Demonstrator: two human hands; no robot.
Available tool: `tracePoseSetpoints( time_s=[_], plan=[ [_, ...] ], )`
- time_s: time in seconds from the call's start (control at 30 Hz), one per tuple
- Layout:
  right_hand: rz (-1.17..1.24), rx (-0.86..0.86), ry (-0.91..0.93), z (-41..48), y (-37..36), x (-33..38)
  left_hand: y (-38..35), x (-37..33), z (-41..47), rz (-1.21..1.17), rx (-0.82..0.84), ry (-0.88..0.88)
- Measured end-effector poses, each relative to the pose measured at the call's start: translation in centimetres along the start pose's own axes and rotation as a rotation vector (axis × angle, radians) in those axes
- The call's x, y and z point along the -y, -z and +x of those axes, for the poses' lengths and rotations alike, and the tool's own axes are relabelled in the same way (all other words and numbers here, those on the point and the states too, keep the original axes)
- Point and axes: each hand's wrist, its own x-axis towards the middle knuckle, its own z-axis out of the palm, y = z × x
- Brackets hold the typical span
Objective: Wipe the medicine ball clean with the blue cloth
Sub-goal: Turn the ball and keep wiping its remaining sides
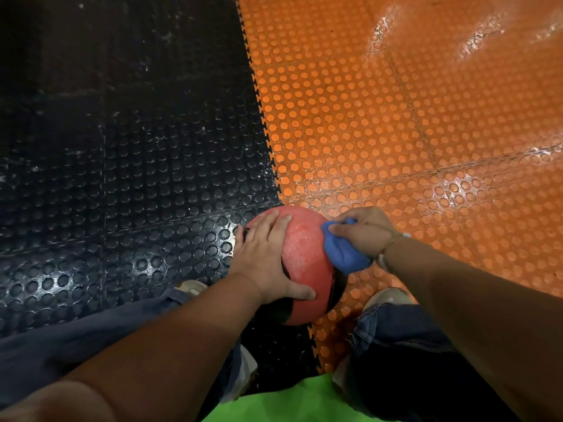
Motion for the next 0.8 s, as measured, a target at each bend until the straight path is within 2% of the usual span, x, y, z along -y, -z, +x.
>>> tracePoseSetpoints(
  time_s=[0.07, 0.13, 0.2, 0.27, 0.37, 0.43, 0.5, 0.57, 0.63, 0.73, 0.8],
  plan=[
    [-0.052, -0.064, -0.069, 0.4, 0.1, -0.1, -0.1, 0.0, 0.0, -0.029, -0.017, -0.004],
    [-0.155, -0.068, 0.047, -0.2, -0.9, 0.5, 0.0, 0.2, 0.1, -0.045, -0.021, 0.030],
    [-0.177, 0.049, 0.197, -1.5, -2.1, 1.5, 0.3, 0.3, 0.5, -0.033, -0.028, 0.074],
    [-0.179, 0.146, 0.267, -1.6, -2.6, 1.8, 0.9, 0.4, 1.1, 0.003, -0.029, 0.095],
    [-0.057, -0.005, 0.080, 0.6, -1.8, 1.6, 1.3, 0.3, 1.3, -0.004, 0.002, 0.115],
    [-0.175, -0.085, 0.023, 1.2, -1.7, 1.2, 1.3, 0.2, 1.0, -0.012, 0.009, 0.118],
    [-0.282, -0.057, 0.147, 0.4, -2.1, 1.3, 1.1, 0.1, 0.9, -0.007, 0.000, 0.115],
    [-0.341, 0.055, 0.312, -1.3, -2.5, 1.5, 0.9, 0.0, 0.9, 0.005, -0.003, 0.104],
    [-0.337, 0.154, 0.358, -2.0, -2.1, 1.4, 0.6, -0.1, 0.8, 0.014, -0.004, 0.077],
    [-0.208, 0.045, 0.183, 0.6, -1.1, 1.0, 0.5, -0.3, 0.4, -0.006, -0.020, 0.049],
    [-0.235, -0.061, 0.049, 2.3, -1.0, 0.7, 0.4, -0.1, 0.1, -0.024, -0.036, 0.044]
  ],
)
